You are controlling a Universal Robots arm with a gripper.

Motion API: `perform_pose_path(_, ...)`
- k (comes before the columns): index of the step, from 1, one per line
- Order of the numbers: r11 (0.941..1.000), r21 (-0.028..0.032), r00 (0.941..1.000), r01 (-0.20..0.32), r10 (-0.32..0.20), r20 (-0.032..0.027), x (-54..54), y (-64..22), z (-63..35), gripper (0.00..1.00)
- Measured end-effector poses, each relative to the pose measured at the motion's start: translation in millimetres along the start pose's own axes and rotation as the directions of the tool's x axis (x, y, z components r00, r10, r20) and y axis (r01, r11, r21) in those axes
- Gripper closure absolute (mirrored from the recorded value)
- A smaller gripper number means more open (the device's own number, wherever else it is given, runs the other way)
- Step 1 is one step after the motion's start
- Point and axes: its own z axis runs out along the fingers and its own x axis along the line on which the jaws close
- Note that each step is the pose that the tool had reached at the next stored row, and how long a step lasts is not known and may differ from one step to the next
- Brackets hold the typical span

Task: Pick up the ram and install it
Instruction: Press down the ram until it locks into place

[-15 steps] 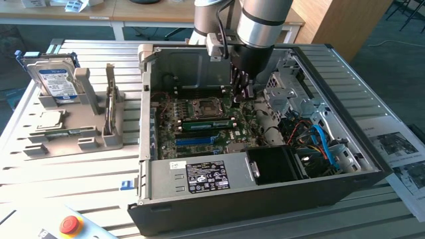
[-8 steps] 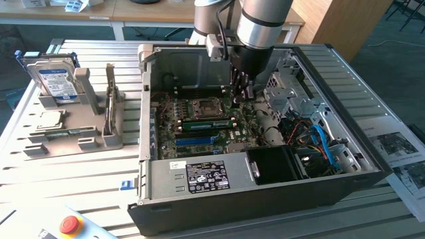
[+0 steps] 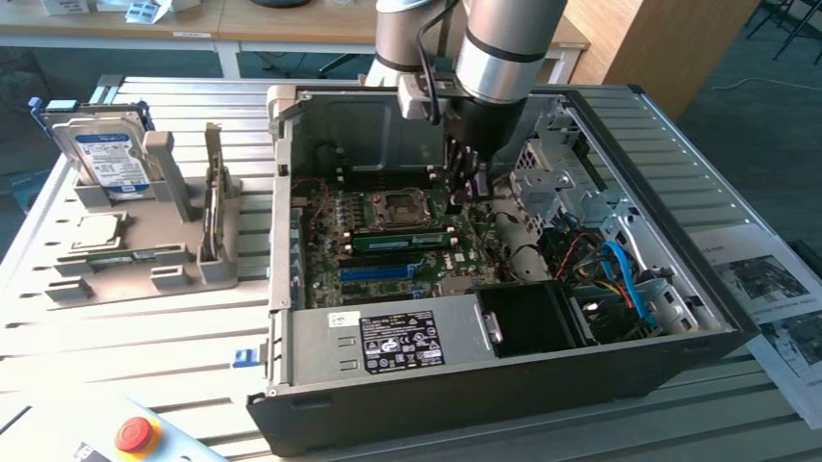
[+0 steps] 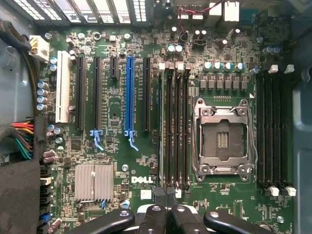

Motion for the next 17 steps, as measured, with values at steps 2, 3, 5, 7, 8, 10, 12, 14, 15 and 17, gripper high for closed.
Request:
perform_pose_path(2, 1.0, 0.0, 1.0, 0.0, 0.0, 0.0, 0.0, -0.1, 2.4, 0.9)
perform_pose_path(3, 1.0, 0.0, 1.0, 0.0, 0.0, 0.0, 0.0, -0.1, 3.5, 0.9)
perform_pose_path(5, 1.0, 0.0001, 1.0, 0.0, 0.0, 0.0001, 0.0, -0.2, 6.2, 0.9)
perform_pose_path(7, 1.0, 0.0, 1.0, 0.0, 0.0, 0.0, 0.1, -0.3, 8.6, 0.9)
perform_pose_path(8, 1.0, 0.0, 1.0, 0.0, 0.0, -0.0001, 0.1, -0.4, 9.7, 0.9)
perform_pose_path(10, 1.0, 0.0, 1.0, 0.0, 0.0, 0.0, 0.1, -0.5, 12.1, 0.9)
perform_pose_path(12, 1.0, 0.0, 1.0, 0.0, 0.0, 0.0001, 0.1, -0.6, 14.5, 0.9)
perform_pose_path(14, 1.0, 0.0, 1.0, 0.0, 0.0, 0.0, 0.1, -0.6, 16.9, 0.9)
perform_pose_path(15, 1.0, 0.0, 1.0, 0.0, 0.0, 0.0, 0.2, -0.7, 18.0, 0.9)
perform_pose_path(17, 1.0, 0.0, 1.0, 0.0, 0.0, 0.0, 0.2, -0.8, 20.5, 0.9)
